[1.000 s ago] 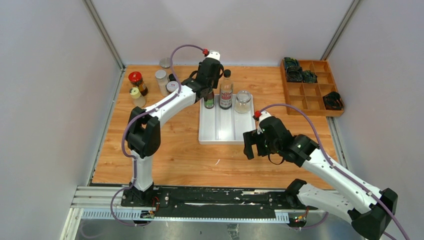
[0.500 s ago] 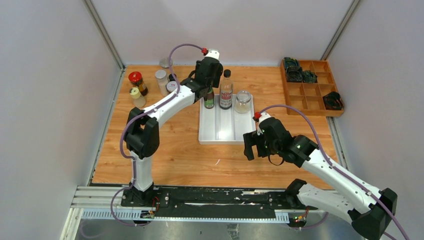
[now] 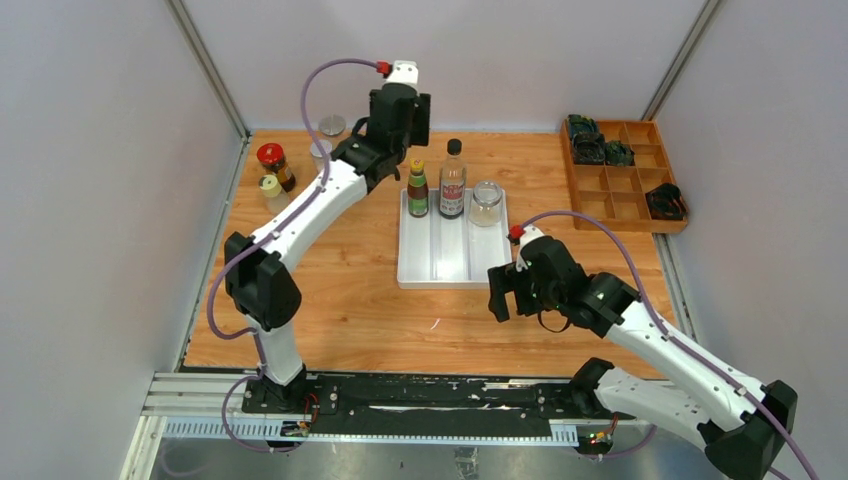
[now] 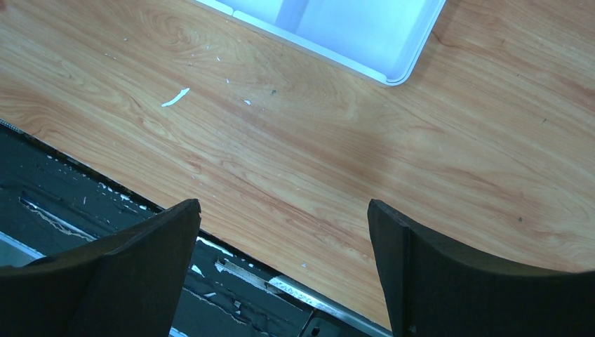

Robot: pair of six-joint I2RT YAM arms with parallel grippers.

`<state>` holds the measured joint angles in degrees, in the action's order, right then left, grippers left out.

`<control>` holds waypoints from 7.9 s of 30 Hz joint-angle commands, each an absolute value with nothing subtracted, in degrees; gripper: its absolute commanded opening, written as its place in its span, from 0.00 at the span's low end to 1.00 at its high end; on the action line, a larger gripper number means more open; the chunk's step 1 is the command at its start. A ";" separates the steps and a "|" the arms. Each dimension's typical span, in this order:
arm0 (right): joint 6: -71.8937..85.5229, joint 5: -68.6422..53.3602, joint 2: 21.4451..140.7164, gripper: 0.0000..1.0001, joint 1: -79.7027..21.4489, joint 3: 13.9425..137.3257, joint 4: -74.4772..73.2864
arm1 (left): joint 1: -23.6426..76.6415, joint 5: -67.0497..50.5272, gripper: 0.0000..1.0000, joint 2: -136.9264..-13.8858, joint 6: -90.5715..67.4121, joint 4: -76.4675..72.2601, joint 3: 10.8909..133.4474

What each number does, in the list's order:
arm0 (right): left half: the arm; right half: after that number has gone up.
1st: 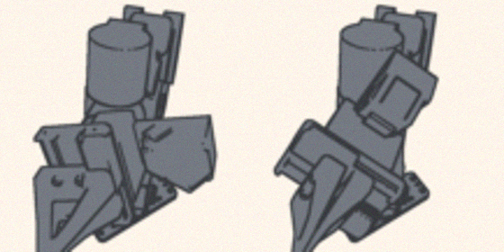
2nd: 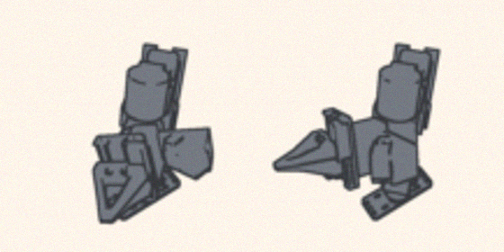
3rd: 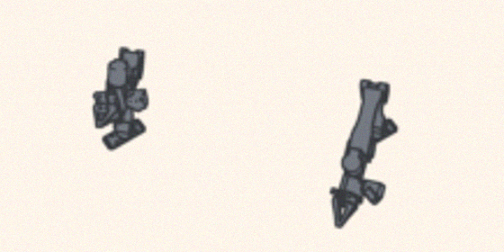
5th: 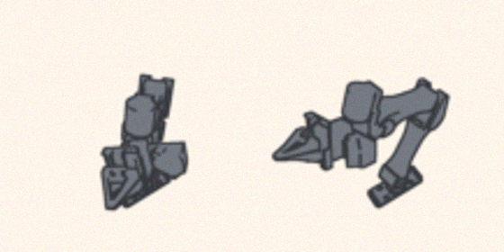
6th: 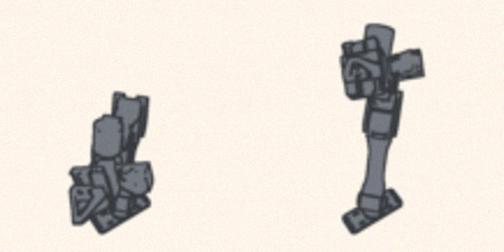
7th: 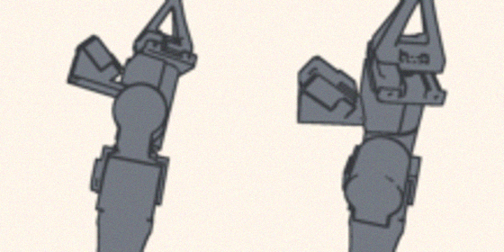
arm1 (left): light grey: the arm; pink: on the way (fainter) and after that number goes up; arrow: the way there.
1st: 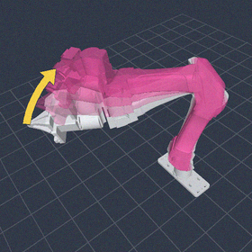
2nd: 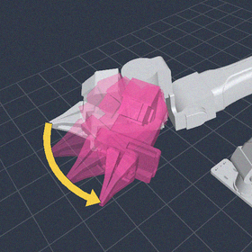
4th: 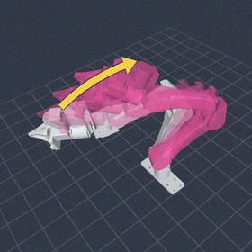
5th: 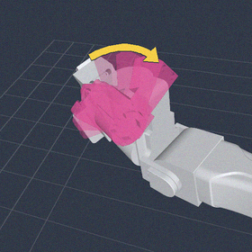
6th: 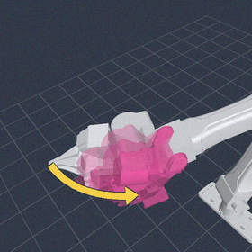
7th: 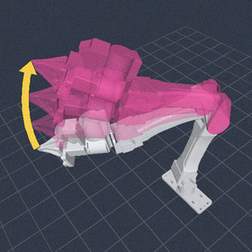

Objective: Organize the condiment bottles
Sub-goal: Place the bottle in the storage box, then pick up the bottle from the center of the board, then place the bottle in the storage box.

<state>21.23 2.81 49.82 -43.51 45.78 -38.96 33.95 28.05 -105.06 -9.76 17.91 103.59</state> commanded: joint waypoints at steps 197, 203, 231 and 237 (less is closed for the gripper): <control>19.18 22.70 40.78 0.95 -44.30 65.04 -58.30 | 52.38 21.68 0.48 -117.75 -9.83 6.85 98.20; 19.32 22.41 40.69 0.96 -44.30 63.85 -57.77 | 52.47 20.65 0.48 -114.89 -11.93 3.43 93.40; 20.87 17.57 39.27 0.96 -44.27 58.63 -54.23 | 56.15 18.07 0.50 -106.86 -9.93 -8.79 77.96; 21.17 17.41 38.38 0.96 -44.29 57.73 -54.38 | 56.12 20.86 0.50 -106.73 -8.08 -11.84 76.39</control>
